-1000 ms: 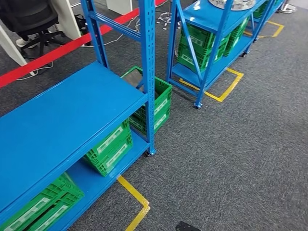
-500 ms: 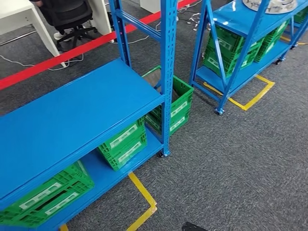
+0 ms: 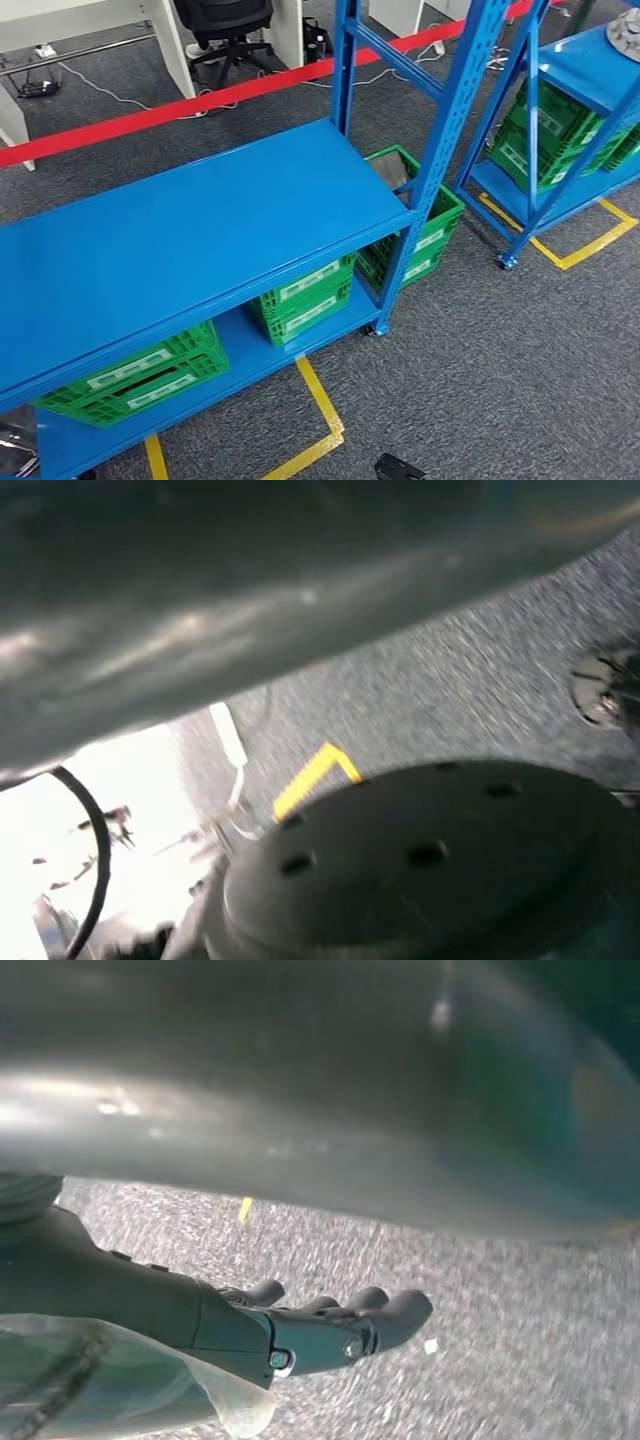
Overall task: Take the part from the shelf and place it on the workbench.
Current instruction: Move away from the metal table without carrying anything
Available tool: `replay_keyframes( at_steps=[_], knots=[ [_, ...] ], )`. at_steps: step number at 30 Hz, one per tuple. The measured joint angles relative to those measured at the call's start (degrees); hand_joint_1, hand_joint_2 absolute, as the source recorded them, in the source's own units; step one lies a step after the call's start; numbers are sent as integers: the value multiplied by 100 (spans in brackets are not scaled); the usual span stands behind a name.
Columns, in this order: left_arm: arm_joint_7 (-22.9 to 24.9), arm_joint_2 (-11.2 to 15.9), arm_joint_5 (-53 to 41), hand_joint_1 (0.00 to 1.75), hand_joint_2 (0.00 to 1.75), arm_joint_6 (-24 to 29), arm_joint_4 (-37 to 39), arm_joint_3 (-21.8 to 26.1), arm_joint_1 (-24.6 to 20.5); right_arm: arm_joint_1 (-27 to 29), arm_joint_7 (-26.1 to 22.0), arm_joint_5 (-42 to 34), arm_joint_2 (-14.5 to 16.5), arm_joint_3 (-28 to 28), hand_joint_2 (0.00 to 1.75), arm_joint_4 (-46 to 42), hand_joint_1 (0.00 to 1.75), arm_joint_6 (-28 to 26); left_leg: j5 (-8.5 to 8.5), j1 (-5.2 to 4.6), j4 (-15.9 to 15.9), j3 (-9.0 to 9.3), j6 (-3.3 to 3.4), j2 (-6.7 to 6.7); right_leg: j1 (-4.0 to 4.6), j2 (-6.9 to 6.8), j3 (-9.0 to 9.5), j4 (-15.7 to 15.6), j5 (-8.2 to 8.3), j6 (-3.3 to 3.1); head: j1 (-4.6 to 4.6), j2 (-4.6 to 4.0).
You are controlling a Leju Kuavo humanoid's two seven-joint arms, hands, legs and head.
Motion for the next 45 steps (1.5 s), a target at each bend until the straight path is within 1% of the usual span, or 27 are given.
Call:
replay_keyframes(
  at_steps=[1, 2, 3, 6, 8, 10, 11, 13, 15, 17, 18, 19, 20, 22, 23, 25, 26, 28, 30, 32, 33, 34, 37, 38, 41, 42, 45],
  knots=[
    [1, -6, 0, 0, 0, -4, 0, 0, -4, 15, 8, 2, 0, 5, 0, 0, 0, 2, 0, -1, 1, 3, 4, -82, -1, 28, -195, 331, -77, 8, 1, 0],
    [2, -11, 0, 0, 0, -7, 0, 0, -3, 30, 14, 2, 0, 13, 0, 0, 0, 4, -2, -2, 3, 9, 5, -169, -1, 37, -313, 472, -35, 11, 2, 0],
    [4, -12, 0, 0, 0, -9, 0, 0, -1, 39, 16, 2, 0, 24, 0, 0, 0, 7, -5, -1, 7, 19, 3, -258, -2, 45, -325, 381, 122, 10, 1, 0],
    [8, -15, 0, 0, 0, -15, 0, 0, -1, 37, 14, 2, -2, 51, 0, 0, 0, 9, -36, 7, 49, 32, -46, -495, -30, 285, 97, -744, 752, -14, 1, 0],
    [12, -14, 0, 0, 0, -16, 0, 0, -4, 24, 11, 2, -3, 61, 0, 0, 0, 0, -41, 11, 77, -3, -115, -620, -38, 433, 281, -1110, 831, -58, 1, 0],
    [18, -8, 0, 0, 0, -14, 0, 0, 13, 12, 6, 4, 8, 78, 0, -2, 0, -27, -23, 26, 71, -36, -188, -728, -27, 351, 318, -1125, 832, -121, 0, 0],
    [20, -4, 1, 0, 0, -11, 0, 0, 25, 9, 3, 8, 11, 87, 0, -5, 0, -45, -39, 23, 91, -51, -219, -685, -31, 291, 326, -1137, 842, -156, -6, 0],
    [26, 2, 2, 0, 0, -4, 0, 0, 28, 11, -8, 15, 19, 97, 0, -10, 0, -79, -238, 10, 395, -188, -277, -399, -46, 151, 342, -1163, 851, -231, -43, 0],
    [31, -1, 4, 0, 0, -3, 0, 0, 11, 28, -19, 22, 13, 99, 0, -11, 0, -108, -615, 20, 1151, -540, -322, -94, -34, -16, 349, -1166, 833, -282, -72, 0],
    [36, -2, 8, 0, 0, -3, 0, 0, 5, 51, -31, 28, 12, 102, 0, -11, 0, -134, -798, 42, 1740, -822, -349, -23, -25, -184, 360, -1165, 812, -294, -72, 0],
    [40, -2, 10, 0, 0, -3, 0, 0, 12, 55, -38, 31, 12, 104, 0, -11, 0, -148, -718, 49, 1723, -811, -352, -11, -24, -258, 372, -1165, 800, -291, -73, 0],
    [44, -2, 10, 0, 0, -3, 0, 0, 20, 57, -45, 32, 13, 108, 0, -11, 0, -163, -537, 50, 1466, -680, -342, 19, -23, -326, 394, -1165, 785, -283, -73, 0],
    [46, -1, 11, 0, 0, -2, 0, 0, 25, 56, -51, 34, 14, 114, 0, -11, 0, -179, -311, 42, 1053, -469, -314, 101, -21, -392, 424, -1165, 767, -271, -74, 0],
    [49, 2, 17, 0, 0, 3, 0, 0, 13, 62, -58, 39, 16, 131, 0, -13, 0, -216, -59, -13, 319, -99, -236, 344, 6, -512, 470, -1161, 722, -225, -72, 0],
    [49, 3, 33, 0, 0, 7, 0, 1, 4, 73, -68, 47, 19, 146, 0, -13, 0, -251, -36, -40, 142, -17, -200, 419, 19, -572, 487, -1163, 703, -198, -68, 0],
    [51, 4, 74, 0, 0, 13, 0, 9, 8, 110, -110, 75, 40, 189, 0, -13, 0, -360, -60, -61, 77, -11, -143, 364, 29, -694, 533, -1189, 682, -138, -64, 0],
    [53, 4, 94, 0, 0, 14, 0, 14, 22, 134, -140, 91, 56, 215, 0, -13, 0, -416, -46, -46, 45, 4, -112, 304, 24, -688, 555, -1197, 662, -102, -64, 0],
    [55, 7, 110, 0, 0, 21, 0, 20, 35, 192, -190, 110, 81, 254, 0, -10, 0, -509, -6, -2, -25, 42, -46, 202, 13, -412, 486, -1005, 504, -50, -41, 0],
    [39, 1, 113, 0, 0, 28, 0, 22, 17, 258, -225, 113, 93, 284, 0, -2, 0, -575, 11, 19, -49, 50, -7, 109, 0, -57, 154, -352, 174, -30, -6, 0],
    [4, -12, 114, 0, 0, 39, 0, 22, 6, 314, -242, 93, 98, 315, 0, 14, 0, -636, 3, 13, -47, 48, 9, 13, -4, 35, -241, 336, -42, -10, 2, 0],
    [-11, -15, 113, 0, 0, 56, 0, 23, 8, 335, -242, 73, 98, 326, 0, 23, 0, -671, -4, 12, -45, 55, 10, -30, -7, 42, -337, 433, 10, 0, 3, 0],
    [-16, -16, 113, 0, 0, 82, 0, 23, 12, 348, -229, 51, 98, 332, 0, 29, 0, -717, -13, 14, -41, 68, 2, -67, -13, 42, -323, 300, 177, 6, 3, 0],
    [-14, -17, 94, 0, 0, 199, 0, 24, 12, 347, -104, 2, 108, 333, 0, 38, 0, -916, -66, 13, 1, 99, -74, -137, -39, 79, 132, -807, 789, -12, 2, 0],
    [-13, -17, 88, 0, 44, 233, 0, 24, 10, 342, -54, -6, 119, 333, 0, 40, 0, -977, -79, 4, 19, 94, -107, -149, -41, 97, 241, -1041, 866, -33, -1, 0],
    [-12, -9, 85, 0, 175, 288, 0, 24, 12, 346, 38, -17, 162, 333, 131, 43, 0, -1071, -85, -15, 49, 75, -70, -161, -33, 113, 293, -1159, 892, -71, -7, 0],
    [-4, -7, 85, 0, 175, 310, 0, 24, 14, 352, 63, -28, 171, 332, 175, 45, 0, -1096, -85, -15, 48, 79, -35, -160, -30, 114, 294, -1163, 895, -72, -6, 0],
    [102, -7, 61, 0, 175, 396, 0, 24, 11, 355, 91, -62, 184, 332, 175, 47, 0, -1183, -76, -10, 9, 105, -16, -160, -16, 116, 304, -1162, 880, -100, -8, 0]
  ],
)
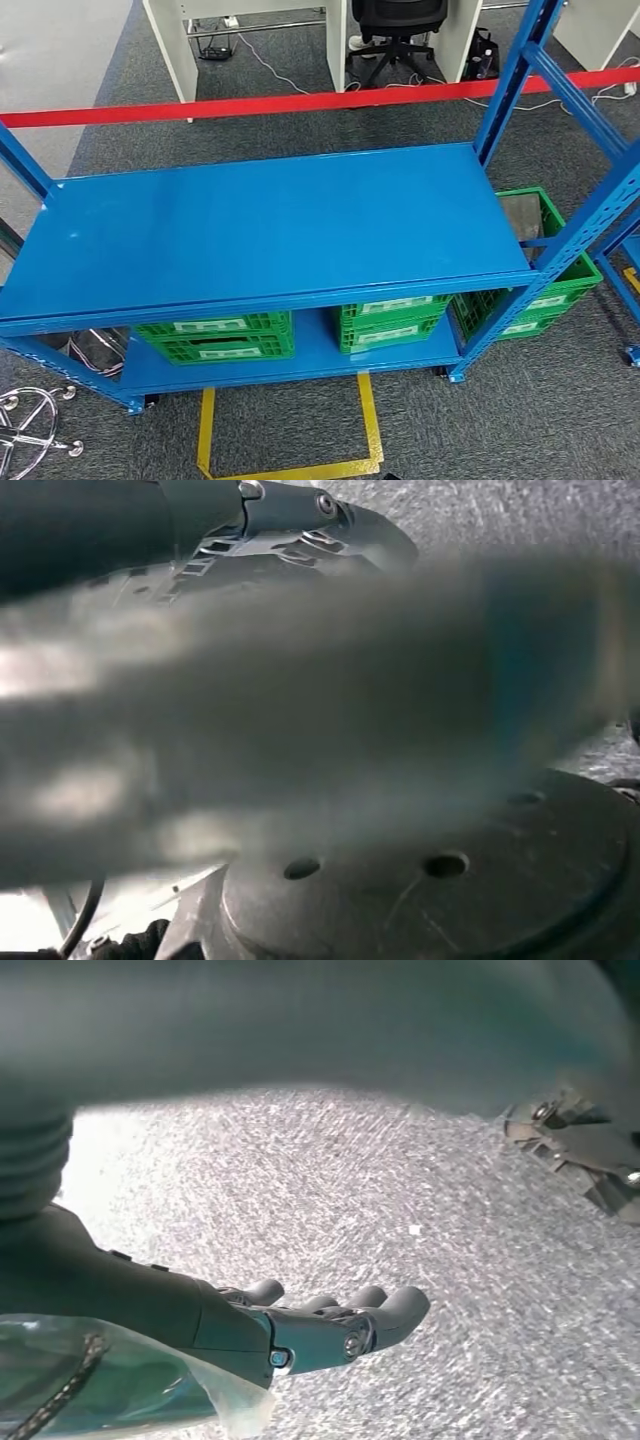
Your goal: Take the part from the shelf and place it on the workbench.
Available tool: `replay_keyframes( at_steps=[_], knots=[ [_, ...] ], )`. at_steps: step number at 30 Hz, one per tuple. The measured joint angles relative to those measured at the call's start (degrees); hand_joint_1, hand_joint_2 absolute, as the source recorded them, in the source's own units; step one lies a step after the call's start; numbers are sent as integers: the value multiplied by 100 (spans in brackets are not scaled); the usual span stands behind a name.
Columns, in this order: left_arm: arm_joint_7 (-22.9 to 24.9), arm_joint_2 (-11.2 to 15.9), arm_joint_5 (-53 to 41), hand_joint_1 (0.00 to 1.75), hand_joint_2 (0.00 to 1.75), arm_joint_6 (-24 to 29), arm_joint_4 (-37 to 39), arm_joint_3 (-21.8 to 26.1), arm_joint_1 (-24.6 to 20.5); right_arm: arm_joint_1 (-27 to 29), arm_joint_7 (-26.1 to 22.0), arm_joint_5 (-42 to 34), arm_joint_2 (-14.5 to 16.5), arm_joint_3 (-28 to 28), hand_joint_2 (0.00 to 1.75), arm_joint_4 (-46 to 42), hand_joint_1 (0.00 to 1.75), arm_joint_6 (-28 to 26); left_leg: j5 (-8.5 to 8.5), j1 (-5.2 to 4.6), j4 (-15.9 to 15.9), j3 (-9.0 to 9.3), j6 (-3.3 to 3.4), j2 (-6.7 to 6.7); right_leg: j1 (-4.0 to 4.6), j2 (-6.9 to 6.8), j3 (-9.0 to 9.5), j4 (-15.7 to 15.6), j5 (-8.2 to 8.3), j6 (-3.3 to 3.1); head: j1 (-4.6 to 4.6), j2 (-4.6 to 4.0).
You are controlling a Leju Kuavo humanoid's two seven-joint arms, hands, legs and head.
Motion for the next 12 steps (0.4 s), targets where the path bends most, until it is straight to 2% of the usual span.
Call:
replay_keyframes(
  at_steps=[2, 4, 6, 8, 12],
  knots=[
    [63, 0, -33, 0, 175, 41, 0, 0, -3, -1, -48, -13, 9, 1, 175, -1, 0, -133, 5, 3, -20, 14, -13, 0, 7, -3, 7, 1, -10, -28, 1, 0],
    [27, 0, -34, 0, 87, 98, 0, 0, 1, 8, -146, -42, 20, 0, 175, -1, 0, -390, 9, 12, -29, 16, -51, 0, 19, -5, 9, 3, -14, -44, 2, 0],
    [-81, -1, -2, 0, 0, 147, 0, 1, 5, 24, -292, -48, 33, 0, 87, -1, 0, -603, 7, 26, -34, 16, -125, 0, 30, -5, 8, 6, -17, -57, 2, 0],
    [-156, -2, 4, 0, 0, 166, 0, 2, 6, 35, -391, -27, 38, 7, 0, -1, 0, -648, 3, 36, -36, 16, -177, 0, 37, -6, 9, 8, -20, -66, 3, 0],
    [-189, -1, -50, 0, 0, 195, 0, 2, 6, 39, -364, -19, 42, 18, 0, 1, 0, -570, -2, 36, -36, 14, -199, 0, 35, -6, 12, 8, -20, -66, 4, 0]
  ],
)
